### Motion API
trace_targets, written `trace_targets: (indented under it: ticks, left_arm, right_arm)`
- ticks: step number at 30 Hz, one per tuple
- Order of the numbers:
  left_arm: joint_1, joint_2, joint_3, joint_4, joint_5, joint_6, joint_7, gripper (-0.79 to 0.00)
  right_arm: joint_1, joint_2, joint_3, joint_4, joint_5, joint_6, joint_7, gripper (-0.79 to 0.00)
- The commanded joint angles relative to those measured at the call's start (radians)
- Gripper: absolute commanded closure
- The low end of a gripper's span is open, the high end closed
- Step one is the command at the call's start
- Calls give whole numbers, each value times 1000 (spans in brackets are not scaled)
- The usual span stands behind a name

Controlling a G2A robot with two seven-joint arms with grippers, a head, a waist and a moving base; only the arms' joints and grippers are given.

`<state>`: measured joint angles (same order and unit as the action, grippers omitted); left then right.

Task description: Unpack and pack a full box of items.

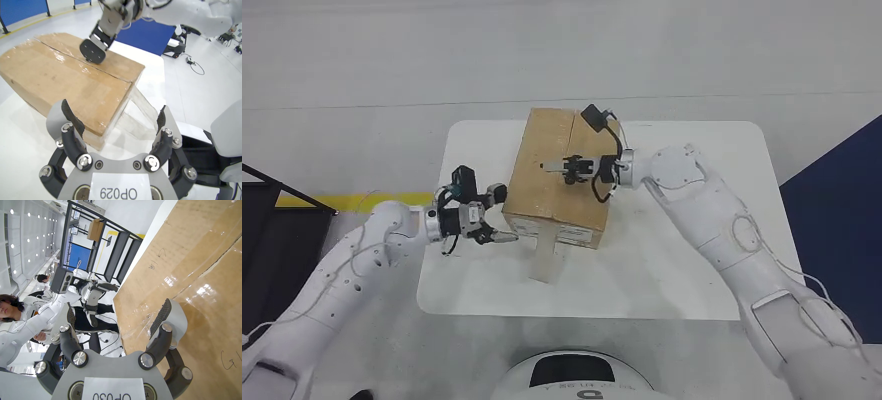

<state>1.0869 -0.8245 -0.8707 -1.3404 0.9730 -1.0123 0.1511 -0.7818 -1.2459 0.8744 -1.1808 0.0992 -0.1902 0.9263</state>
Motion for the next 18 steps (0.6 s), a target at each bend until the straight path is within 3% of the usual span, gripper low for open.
trace_targets:
  ticks: [1, 8, 14, 18]
  left_arm:
    - [10, 6, 11, -22, 56, 0, 2, -785]
    - [62, 40, 20, -100, 199, 0, 77, -785]
    - [140, 69, -79, -141, 271, 67, 181, -785]
    - [180, 81, -109, -195, 289, 10, 225, -785]
  right_arm:
    - [11, -5, -6, 19, 8, -2, 1, -785]
    - [44, -19, -22, 65, 24, -15, 9, -785]
    - [61, -31, -36, 93, 30, -17, 9, -785]
    - [63, -33, -32, 104, 35, -27, 9, -785]
